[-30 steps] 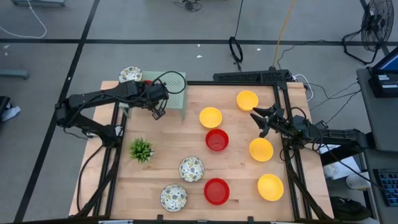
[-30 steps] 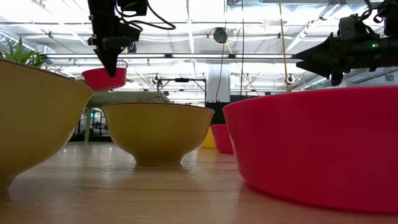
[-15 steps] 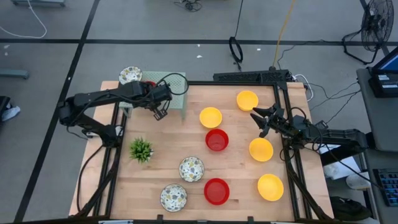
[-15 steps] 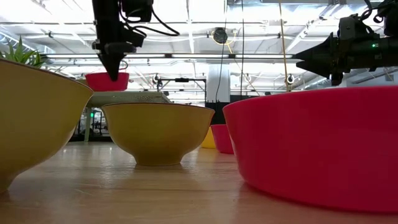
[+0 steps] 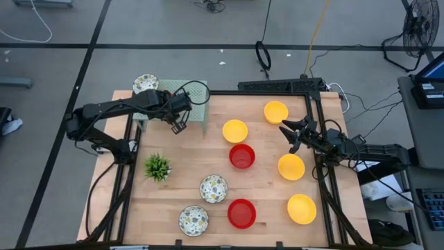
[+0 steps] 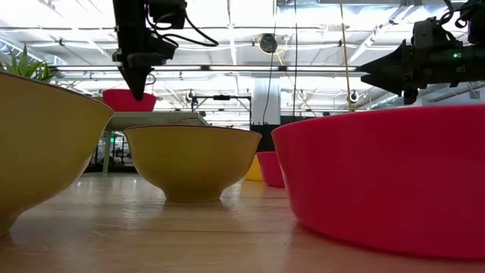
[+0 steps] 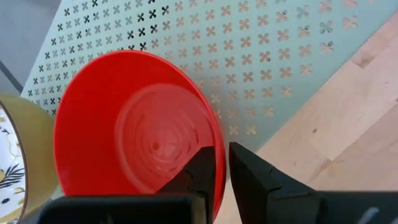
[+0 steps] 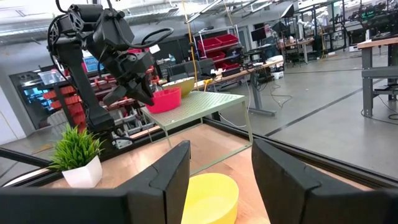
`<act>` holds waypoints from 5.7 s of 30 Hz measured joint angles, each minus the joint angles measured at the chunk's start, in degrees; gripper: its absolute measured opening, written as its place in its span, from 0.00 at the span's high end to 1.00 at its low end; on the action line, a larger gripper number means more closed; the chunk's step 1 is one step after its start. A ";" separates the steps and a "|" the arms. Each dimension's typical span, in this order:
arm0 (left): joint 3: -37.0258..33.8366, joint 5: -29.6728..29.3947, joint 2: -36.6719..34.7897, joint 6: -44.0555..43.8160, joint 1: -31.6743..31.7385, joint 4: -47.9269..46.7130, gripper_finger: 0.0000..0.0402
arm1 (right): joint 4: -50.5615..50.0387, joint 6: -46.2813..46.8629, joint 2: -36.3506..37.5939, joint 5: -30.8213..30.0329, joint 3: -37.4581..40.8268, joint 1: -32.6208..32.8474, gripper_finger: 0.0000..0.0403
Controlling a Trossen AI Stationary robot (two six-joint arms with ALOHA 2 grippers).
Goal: Pick & Place Mini bowls
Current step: Stack the white patterned bowl on the white patterned bowl on the shelf
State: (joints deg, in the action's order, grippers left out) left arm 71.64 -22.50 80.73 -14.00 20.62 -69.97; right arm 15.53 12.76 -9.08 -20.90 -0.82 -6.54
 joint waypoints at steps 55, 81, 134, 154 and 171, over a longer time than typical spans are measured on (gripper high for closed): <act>-1.64 15.50 -3.77 3.32 -29.56 26.20 0.52 | 0.00 0.00 0.02 0.00 0.01 0.00 0.60; -22.49 7.62 3.63 24.14 -47.05 53.08 0.52 | -0.02 0.01 0.02 -0.01 0.02 0.01 0.60; -23.17 -2.11 14.86 26.70 -48.31 77.58 0.95 | 0.00 0.00 0.01 -0.01 0.01 -0.01 0.60; -23.10 -25.03 -10.05 30.67 -42.53 77.31 0.96 | 0.00 -0.01 0.02 0.01 0.00 0.01 0.60; -8.95 -30.14 -19.93 15.82 -17.89 35.56 0.98 | 0.00 0.01 0.00 0.01 0.01 0.01 0.60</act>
State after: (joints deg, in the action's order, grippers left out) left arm 62.69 -52.65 60.80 1.82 2.73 -34.41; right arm 15.53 12.78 -9.08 -20.89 -0.81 -6.53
